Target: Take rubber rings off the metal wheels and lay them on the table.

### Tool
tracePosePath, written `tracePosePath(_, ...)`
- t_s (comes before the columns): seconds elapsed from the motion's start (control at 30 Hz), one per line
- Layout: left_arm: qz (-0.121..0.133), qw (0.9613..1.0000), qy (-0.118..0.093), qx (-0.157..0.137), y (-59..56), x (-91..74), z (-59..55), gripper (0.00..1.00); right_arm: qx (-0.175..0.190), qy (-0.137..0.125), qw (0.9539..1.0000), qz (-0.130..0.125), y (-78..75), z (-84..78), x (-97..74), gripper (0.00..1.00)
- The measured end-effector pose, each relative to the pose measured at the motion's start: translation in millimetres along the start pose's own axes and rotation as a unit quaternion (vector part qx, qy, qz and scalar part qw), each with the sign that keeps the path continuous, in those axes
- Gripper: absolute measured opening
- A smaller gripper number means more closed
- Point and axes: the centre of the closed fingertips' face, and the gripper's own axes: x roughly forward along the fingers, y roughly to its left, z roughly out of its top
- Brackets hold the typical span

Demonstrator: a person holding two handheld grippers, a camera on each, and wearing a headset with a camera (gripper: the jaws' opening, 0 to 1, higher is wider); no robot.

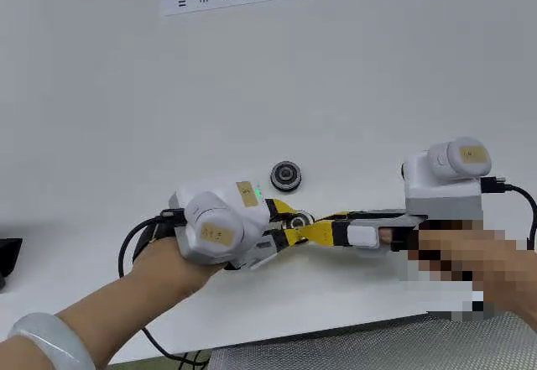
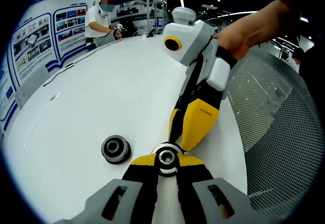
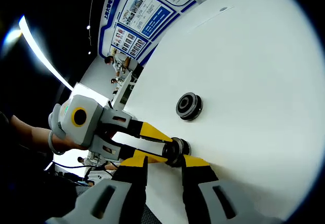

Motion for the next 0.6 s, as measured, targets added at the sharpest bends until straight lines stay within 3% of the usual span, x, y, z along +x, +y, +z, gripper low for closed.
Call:
tracePosePath(0.37, 0.0, 1.0, -0.001, 0.0, 0.0, -0.1, 0.0, 0.13, 0.005, 0.002, 0.9992, -0.039, -19.1, 1.0, 1.7, 0.07)
tracePosePath(0.6, 0.0, 1.0, -0.001, 0.001, 0.1, 0.1, 0.3, 0.13, 0.01, 0.003, 0.999, -0.043, -20.8, 0.9, 1.8, 0.04)
